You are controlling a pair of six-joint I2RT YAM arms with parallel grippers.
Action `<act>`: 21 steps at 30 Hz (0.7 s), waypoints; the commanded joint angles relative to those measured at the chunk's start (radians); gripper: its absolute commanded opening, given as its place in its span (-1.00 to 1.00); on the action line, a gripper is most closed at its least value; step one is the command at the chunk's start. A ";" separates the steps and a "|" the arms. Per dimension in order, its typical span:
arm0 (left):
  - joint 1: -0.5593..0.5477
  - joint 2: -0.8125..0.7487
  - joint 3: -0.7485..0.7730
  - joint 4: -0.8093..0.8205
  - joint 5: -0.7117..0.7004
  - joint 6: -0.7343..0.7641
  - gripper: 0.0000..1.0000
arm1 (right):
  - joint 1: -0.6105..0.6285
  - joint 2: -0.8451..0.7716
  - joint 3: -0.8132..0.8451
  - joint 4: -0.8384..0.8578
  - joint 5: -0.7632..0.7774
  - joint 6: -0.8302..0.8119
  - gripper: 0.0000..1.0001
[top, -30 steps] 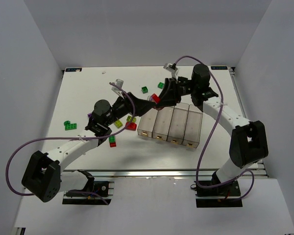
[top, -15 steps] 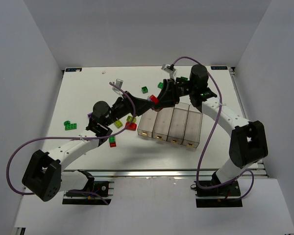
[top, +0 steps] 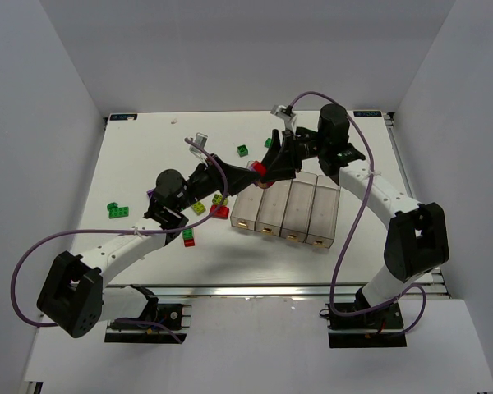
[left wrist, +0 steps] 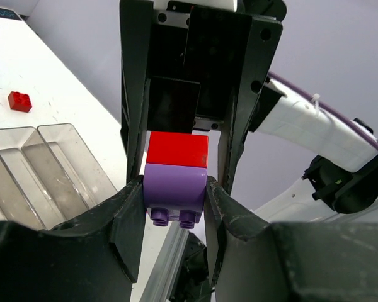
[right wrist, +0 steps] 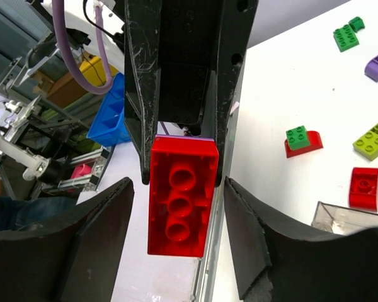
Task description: Sort the legos into containers by color
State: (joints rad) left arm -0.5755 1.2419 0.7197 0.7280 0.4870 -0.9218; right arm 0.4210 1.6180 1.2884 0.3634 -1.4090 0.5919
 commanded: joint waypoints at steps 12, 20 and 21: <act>-0.001 -0.033 0.041 -0.076 0.007 0.070 -0.66 | -0.021 0.017 0.089 -0.257 0.012 -0.216 -0.06; 0.000 -0.039 0.041 -0.104 0.005 0.092 -0.69 | -0.034 0.014 0.088 -0.248 -0.025 -0.227 -1.00; 0.000 -0.042 0.041 -0.110 0.004 0.101 -0.69 | -0.040 0.016 0.088 -0.247 -0.018 -0.227 -1.00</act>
State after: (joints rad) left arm -0.5755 1.2366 0.7284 0.6357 0.4911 -0.8528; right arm 0.3958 1.6302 1.3354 0.1066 -1.4002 0.3866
